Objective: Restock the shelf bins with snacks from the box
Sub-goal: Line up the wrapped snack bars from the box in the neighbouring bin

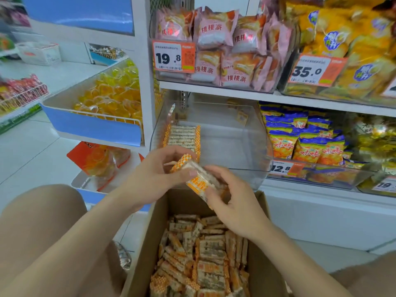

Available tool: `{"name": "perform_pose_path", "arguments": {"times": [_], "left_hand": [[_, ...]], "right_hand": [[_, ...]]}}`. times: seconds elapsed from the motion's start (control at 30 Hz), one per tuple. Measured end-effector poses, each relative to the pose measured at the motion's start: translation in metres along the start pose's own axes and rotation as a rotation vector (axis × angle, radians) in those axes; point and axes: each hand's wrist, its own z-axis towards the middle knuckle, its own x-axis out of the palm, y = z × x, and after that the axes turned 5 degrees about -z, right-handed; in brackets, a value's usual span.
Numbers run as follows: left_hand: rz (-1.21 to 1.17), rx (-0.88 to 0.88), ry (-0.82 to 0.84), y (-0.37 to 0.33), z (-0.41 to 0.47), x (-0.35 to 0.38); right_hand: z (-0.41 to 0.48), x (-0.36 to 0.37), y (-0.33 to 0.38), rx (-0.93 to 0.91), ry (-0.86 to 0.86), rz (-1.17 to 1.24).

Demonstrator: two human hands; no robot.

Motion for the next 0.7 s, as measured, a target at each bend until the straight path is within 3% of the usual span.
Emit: {"name": "perform_pose_path", "arguments": {"times": [0.07,0.17,0.27,0.4,0.53,0.7], "left_hand": [[0.102,0.094,-0.077,-0.001,0.006,-0.009],[0.425,0.220,-0.389,0.008,0.020,-0.027],[0.544,0.162,-0.615,0.023,0.031,-0.037],[0.499,-0.066,-0.559,0.034,0.041,-0.039],[0.495,-0.132,-0.504,0.034,0.043,-0.039],[0.495,-0.155,-0.507,0.031,0.047,-0.043]], "right_hand": [[0.018,0.000,0.004,-0.038,-0.004,-0.052],[0.054,-0.003,0.000,-0.066,-0.057,-0.216],[0.100,-0.011,-0.012,-0.045,-0.004,-0.425],[0.149,-0.009,-0.029,-0.094,0.291,-0.514],[0.174,0.005,-0.037,-0.069,0.534,-0.538],[0.184,0.023,-0.040,-0.114,0.461,-0.579]]}}
